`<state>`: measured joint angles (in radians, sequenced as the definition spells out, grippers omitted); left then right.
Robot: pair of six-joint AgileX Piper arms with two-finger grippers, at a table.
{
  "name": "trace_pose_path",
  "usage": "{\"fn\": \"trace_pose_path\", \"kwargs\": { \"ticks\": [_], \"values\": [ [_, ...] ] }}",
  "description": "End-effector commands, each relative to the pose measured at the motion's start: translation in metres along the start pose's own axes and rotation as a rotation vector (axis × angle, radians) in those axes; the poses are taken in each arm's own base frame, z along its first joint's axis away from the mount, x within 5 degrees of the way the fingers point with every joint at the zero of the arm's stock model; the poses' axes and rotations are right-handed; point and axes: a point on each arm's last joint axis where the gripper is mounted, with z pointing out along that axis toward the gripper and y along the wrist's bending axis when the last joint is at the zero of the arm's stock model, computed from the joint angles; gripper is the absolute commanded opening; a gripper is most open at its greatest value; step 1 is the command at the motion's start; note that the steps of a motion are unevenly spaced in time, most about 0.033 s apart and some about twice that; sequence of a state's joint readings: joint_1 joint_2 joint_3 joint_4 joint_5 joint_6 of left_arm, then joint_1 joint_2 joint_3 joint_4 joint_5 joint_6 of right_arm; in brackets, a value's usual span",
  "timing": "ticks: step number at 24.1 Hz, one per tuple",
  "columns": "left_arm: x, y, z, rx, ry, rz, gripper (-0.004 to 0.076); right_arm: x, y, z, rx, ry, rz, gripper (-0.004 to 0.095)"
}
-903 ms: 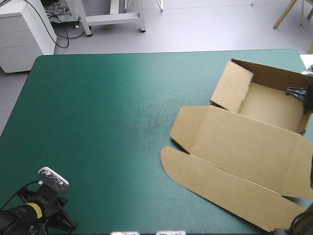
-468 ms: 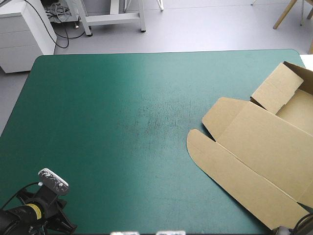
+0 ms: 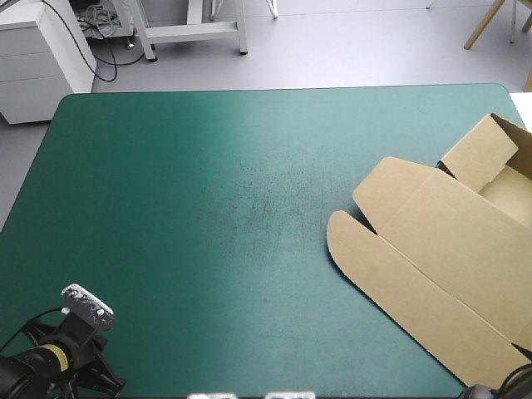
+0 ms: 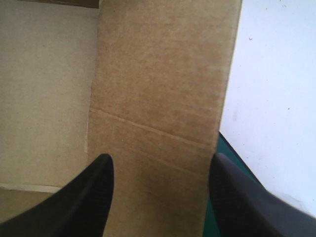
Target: Fold the box
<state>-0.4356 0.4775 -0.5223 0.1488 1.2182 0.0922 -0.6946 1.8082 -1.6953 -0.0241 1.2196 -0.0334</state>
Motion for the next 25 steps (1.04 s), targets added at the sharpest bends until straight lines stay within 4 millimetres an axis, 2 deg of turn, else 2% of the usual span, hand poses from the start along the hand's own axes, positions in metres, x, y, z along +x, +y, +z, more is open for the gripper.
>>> {"fn": "trace_pose_path", "kwargs": {
  "ticks": [1, 6, 11, 12, 16, 18, 19, 20, 21, 22, 24, 25],
  "values": [
    [-0.008, 0.003, -0.006, -0.017, -0.053, -0.006, -0.0010, 0.003, -0.002, -0.044, 0.013, -0.127, -0.056, 0.0534],
    [-0.010, 0.003, -0.006, -0.020, -0.084, -0.006, -0.0010, 0.009, 0.000, -0.067, -0.019, -0.183, -0.019, 0.0531],
    [-0.019, 0.001, -0.007, 0.007, -0.176, -0.020, -0.0010, 0.021, 0.012, -0.098, -0.147, -0.260, 0.019, 0.0490],
    [-0.021, 0.000, -0.007, 0.018, -0.199, -0.022, -0.0010, 0.030, 0.016, -0.114, -0.184, -0.299, -0.028, 0.0465],
    [-0.022, -0.001, -0.001, 0.016, -0.231, -0.020, -0.0010, 0.052, 0.022, -0.138, -0.239, -0.353, -0.064, 0.0395],
    [-0.021, -0.003, 0.002, 0.026, -0.233, -0.019, -0.0010, 0.073, 0.027, -0.146, -0.275, -0.368, -0.101, 0.0273],
    [-0.021, -0.003, 0.002, 0.026, -0.235, -0.019, -0.0010, 0.089, 0.031, -0.150, -0.300, -0.379, -0.128, 0.0171],
    [-0.022, -0.003, 0.002, 0.025, -0.240, -0.019, -0.0010, 0.097, 0.033, -0.151, -0.304, -0.380, -0.136, 0.0130],
    [-0.023, -0.003, 0.002, 0.024, -0.254, -0.019, -0.0010, 0.115, 0.038, -0.154, -0.300, -0.391, -0.165, 0.0048],
    [-0.024, -0.003, 0.002, 0.024, -0.268, -0.022, -0.0010, 0.130, 0.043, -0.156, -0.300, -0.406, -0.199, 0.0010],
    [-0.026, -0.004, 0.002, 0.040, -0.292, -0.027, -0.0010, 0.164, 0.054, -0.164, -0.315, -0.454, -0.289, -0.0003],
    [-0.027, -0.004, 0.001, 0.045, -0.297, -0.029, -0.0010, 0.172, 0.057, -0.163, -0.327, -0.455, -0.312, -0.0003]
  ]
}}
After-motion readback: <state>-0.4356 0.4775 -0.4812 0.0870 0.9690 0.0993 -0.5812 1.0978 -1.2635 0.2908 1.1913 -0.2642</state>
